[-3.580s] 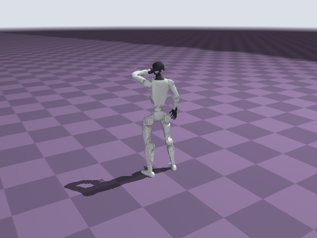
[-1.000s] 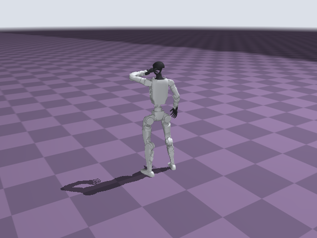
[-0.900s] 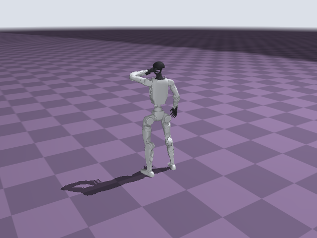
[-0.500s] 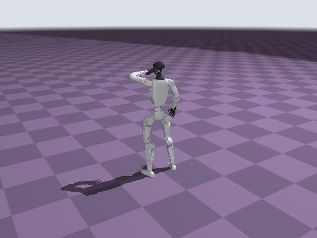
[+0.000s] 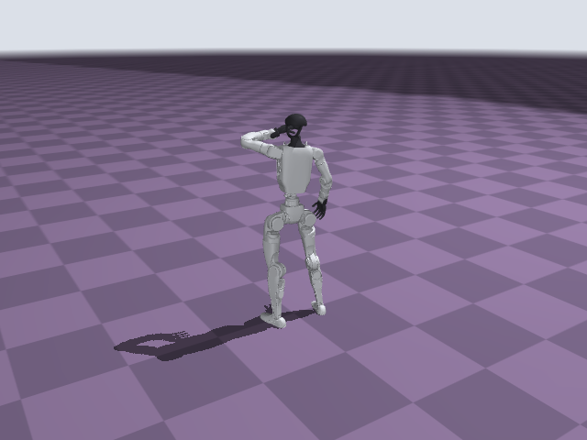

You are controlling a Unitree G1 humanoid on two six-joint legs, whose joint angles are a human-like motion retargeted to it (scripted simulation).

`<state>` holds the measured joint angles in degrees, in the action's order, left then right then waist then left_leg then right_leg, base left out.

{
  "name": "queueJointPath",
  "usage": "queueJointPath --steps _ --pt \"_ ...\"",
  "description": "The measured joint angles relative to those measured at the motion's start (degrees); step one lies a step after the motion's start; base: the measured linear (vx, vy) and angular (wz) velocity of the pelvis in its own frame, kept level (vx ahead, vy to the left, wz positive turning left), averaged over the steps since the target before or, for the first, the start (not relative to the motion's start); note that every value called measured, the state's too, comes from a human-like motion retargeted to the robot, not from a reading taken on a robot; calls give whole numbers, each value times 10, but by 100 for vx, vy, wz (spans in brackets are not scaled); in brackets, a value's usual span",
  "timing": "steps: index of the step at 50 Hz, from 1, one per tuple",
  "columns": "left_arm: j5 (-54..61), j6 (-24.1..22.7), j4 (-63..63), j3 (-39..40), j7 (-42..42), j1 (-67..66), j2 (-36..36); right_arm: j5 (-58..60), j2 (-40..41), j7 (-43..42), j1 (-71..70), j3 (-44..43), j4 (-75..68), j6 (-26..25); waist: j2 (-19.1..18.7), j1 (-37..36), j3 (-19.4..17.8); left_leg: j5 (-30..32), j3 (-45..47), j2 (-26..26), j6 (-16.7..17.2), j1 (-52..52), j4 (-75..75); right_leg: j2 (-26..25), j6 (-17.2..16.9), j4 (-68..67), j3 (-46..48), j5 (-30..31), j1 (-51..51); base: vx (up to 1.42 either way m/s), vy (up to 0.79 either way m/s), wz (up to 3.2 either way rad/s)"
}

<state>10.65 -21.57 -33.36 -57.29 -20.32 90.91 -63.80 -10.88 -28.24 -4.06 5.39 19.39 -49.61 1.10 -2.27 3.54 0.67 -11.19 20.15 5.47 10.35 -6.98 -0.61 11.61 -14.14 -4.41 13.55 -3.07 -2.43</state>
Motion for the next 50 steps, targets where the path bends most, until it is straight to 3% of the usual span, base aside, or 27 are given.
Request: queueJointPath --steps 4,11,16,23,27,35,45,50 --pt "-12 12 24 -15 5 31 40 -7 -3 2 7 7 -10 -3 -4 2 2 0 -7 -1 1 1 0 1 0 0 7 -2 -4 1 0 10" --pt "-29 21 92 -118 -3 149 130 -20 1 0 2 44 -42 -2 2 3 4 2 -18 -4 0 4 0 5 2 0 18 -5 -9 0 0 9" --pt "-19 13 77 -134 -3 148 80 -14 3 -3 -7 41 -37 1 3 2 2 0 -7 -3 -2 1 1 4 2 0 7 -4 -4 0 0 -15" --pt "9 -4 27 -40 2 38 -17 -3 4 -1 -1 5 -1 4 0 2 -3 -3 7 -2 -2 -5 1 1 0 -1 -7 -2 1 0 0 -14" --pt "3 4 37 -23 18 39 14 -7 0 6 9 7 -1 1 -2 5 0 -3 -1 -2 -1 -4 1 2 1 -1 1 -4 -4 0 1 12" --pt "-37 19 91 -95 7 141 119 -10 -1 16 4 48 -38 -4 10 6 3 -3 -18 -4 0 1 -1 6 4 -1 19 -8 -12 0 1 16" --pt "-19 -2 11 -38 -12 43 3 1 -8 -1 -3 5 -8 4 7 1 -2 -5 1 -3 0 -4 0 3 1 -1 -1 -2 -3 0 0 -11" --pt "-24 9 27 -32 -1 51 33 -10 -11 -3 6 -1 -4 4 3 1 1 -5 -6 -3 1 -3 0 4 0 -1 6 -4 -6 0 0 8"
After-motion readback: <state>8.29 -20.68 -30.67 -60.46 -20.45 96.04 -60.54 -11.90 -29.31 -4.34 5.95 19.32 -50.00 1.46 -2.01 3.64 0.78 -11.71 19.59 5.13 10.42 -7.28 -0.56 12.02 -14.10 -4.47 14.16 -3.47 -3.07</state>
